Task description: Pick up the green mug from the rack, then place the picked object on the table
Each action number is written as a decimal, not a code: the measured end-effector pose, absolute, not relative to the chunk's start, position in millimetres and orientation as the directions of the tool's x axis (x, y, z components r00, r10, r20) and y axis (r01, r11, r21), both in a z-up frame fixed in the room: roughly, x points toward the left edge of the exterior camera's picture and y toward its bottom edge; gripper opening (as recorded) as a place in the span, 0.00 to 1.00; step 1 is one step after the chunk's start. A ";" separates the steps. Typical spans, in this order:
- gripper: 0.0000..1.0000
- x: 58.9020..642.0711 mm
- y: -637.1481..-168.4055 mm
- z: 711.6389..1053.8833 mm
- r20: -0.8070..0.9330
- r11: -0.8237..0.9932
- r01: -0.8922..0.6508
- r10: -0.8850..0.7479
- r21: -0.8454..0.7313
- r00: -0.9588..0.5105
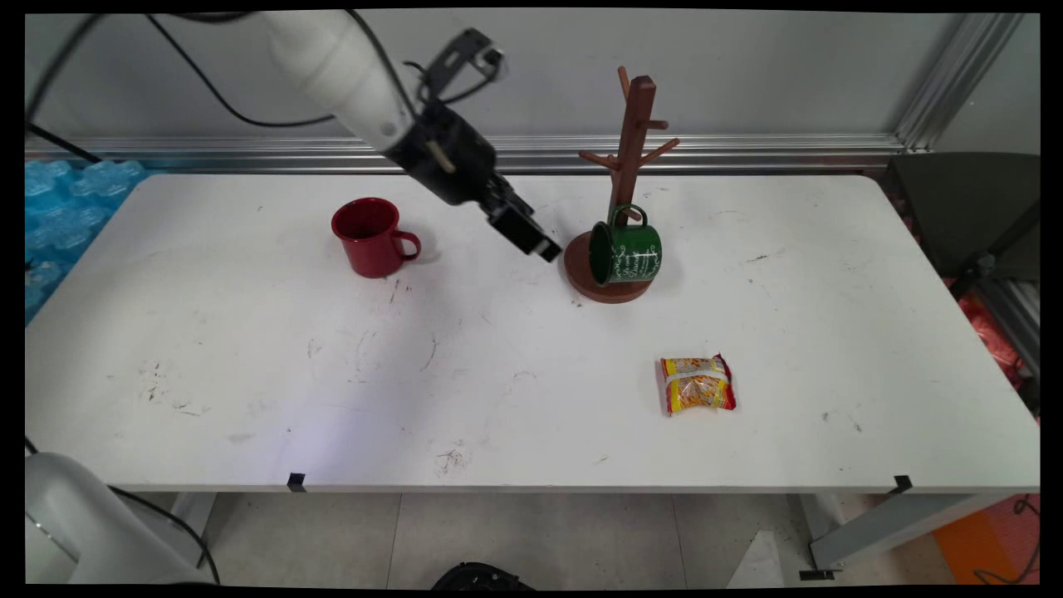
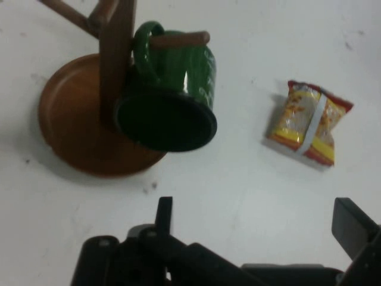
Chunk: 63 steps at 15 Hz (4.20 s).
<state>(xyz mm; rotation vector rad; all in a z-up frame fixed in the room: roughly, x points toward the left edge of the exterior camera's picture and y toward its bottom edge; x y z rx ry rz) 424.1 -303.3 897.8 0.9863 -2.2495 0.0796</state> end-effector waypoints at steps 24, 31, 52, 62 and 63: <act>1.00 355.7 -370.7 788.4 0.573 0.516 -0.699 -0.799 0.495 -0.185; 1.00 352.4 -375.5 777.6 0.566 0.490 -0.703 -0.811 0.515 -0.150; 0.00 349.0 -367.6 786.1 0.614 0.546 -0.671 -0.771 0.503 -0.167; 0.00 359.8 -347.4 815.3 0.658 0.606 -0.626 -0.729 0.490 -0.191; 0.00 360.8 -345.8 818.4 0.662 0.612 -0.621 -0.724 0.489 -0.192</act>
